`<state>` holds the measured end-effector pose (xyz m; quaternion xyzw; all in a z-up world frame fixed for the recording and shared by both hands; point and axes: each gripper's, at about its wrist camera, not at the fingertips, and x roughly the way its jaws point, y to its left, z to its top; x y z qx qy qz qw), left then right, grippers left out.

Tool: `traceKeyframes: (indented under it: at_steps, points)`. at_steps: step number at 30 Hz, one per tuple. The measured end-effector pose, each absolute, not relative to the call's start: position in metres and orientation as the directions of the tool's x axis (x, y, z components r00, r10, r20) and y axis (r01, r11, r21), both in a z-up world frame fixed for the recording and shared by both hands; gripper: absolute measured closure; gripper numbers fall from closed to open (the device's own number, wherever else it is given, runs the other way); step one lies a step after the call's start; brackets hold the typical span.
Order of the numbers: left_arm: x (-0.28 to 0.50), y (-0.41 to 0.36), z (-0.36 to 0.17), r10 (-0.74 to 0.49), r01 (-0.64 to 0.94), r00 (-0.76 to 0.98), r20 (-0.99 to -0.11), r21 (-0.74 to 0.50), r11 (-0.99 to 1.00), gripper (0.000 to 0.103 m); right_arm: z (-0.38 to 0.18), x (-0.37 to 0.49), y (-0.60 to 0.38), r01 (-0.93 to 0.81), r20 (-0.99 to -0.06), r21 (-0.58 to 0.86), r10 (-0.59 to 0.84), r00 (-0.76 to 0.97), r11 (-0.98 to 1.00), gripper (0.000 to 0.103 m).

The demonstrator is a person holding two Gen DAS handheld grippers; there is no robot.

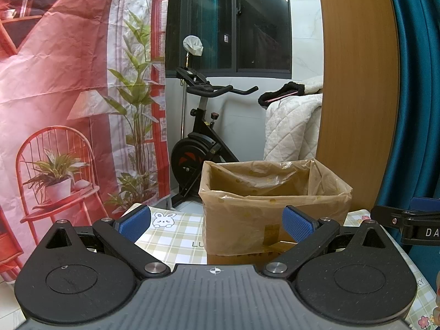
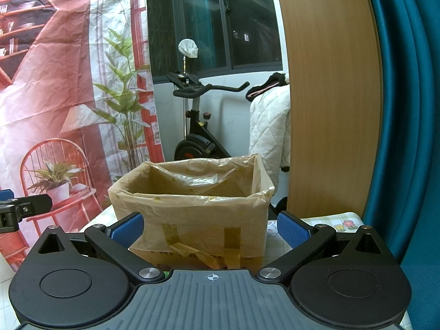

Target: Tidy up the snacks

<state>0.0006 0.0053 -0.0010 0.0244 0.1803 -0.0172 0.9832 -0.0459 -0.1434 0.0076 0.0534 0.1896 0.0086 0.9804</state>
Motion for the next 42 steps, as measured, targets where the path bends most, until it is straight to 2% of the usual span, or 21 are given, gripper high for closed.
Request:
traceKeyframes:
  at_steps: [42]
  points:
    - [0.0,0.0074,0.0004,-0.04,0.056,0.938,-0.344,0.037,0.998,0.001,0.0088,-0.0481,-0.1429,0.005,-0.375,0.104,0.035,0.926,0.995,0.001]
